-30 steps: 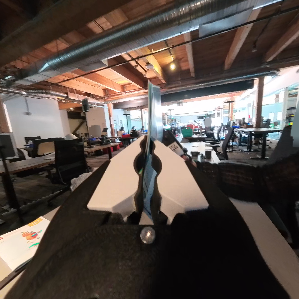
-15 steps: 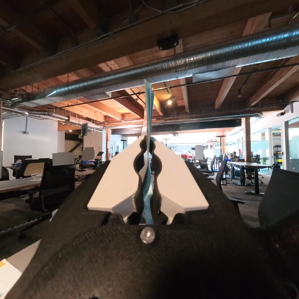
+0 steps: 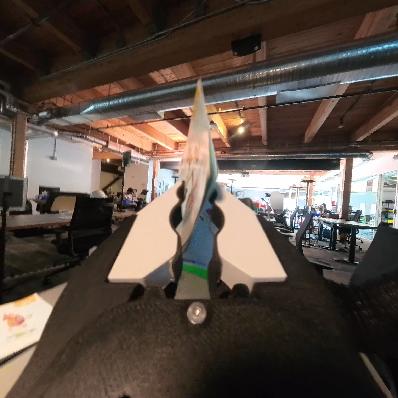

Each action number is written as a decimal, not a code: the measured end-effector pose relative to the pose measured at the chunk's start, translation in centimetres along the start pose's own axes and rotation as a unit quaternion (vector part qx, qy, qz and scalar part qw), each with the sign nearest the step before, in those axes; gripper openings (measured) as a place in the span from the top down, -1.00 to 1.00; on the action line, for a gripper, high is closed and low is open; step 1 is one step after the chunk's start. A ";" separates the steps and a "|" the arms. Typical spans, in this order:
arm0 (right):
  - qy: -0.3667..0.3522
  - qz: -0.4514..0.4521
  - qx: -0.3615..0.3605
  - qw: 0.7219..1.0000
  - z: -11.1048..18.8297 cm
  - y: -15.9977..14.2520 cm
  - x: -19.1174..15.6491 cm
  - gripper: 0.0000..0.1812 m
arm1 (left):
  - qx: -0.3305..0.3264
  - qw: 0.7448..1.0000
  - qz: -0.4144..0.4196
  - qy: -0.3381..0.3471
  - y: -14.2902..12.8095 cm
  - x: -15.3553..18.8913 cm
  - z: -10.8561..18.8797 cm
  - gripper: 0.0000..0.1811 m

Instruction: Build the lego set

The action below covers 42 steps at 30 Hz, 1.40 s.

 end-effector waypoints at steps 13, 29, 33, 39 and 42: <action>-0.103 0.209 -0.343 0.910 -2.2 1.3 -0.5 1.00 | -0.130 0.986 0.086 0.066 -10.4 -2.2 1.9 -0.22; -0.093 0.286 -0.299 0.906 -1.5 1.3 -3.4 1.00 | -0.090 0.994 -0.057 0.018 -8.1 1.4 2.1 1.00; 0.001 0.384 -0.288 0.877 0.3 0.2 -5.7 1.00 | -0.113 0.973 -0.179 -0.094 -7.2 4.9 3.2 1.00; 0.021 0.460 -0.252 0.851 2.3 -0.4 -7.5 1.00 | -0.211 0.874 -0.389 -0.199 -10.1 9.0 5.6 1.00; 0.059 0.468 -0.249 0.846 2.8 -1.8 -8.7 1.00 | -0.224 0.839 -0.457 -0.191 -11.4 10.2 5.4 1.00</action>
Point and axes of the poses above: each gripper's, where its closed fingertips meet, z back along the fingers, y out of its top, x = y × z across the jaws, the point moved 1 cm from there along z, back along the fingers, and after that the axes turned 7 degrees about y, right-handed, at the moved point
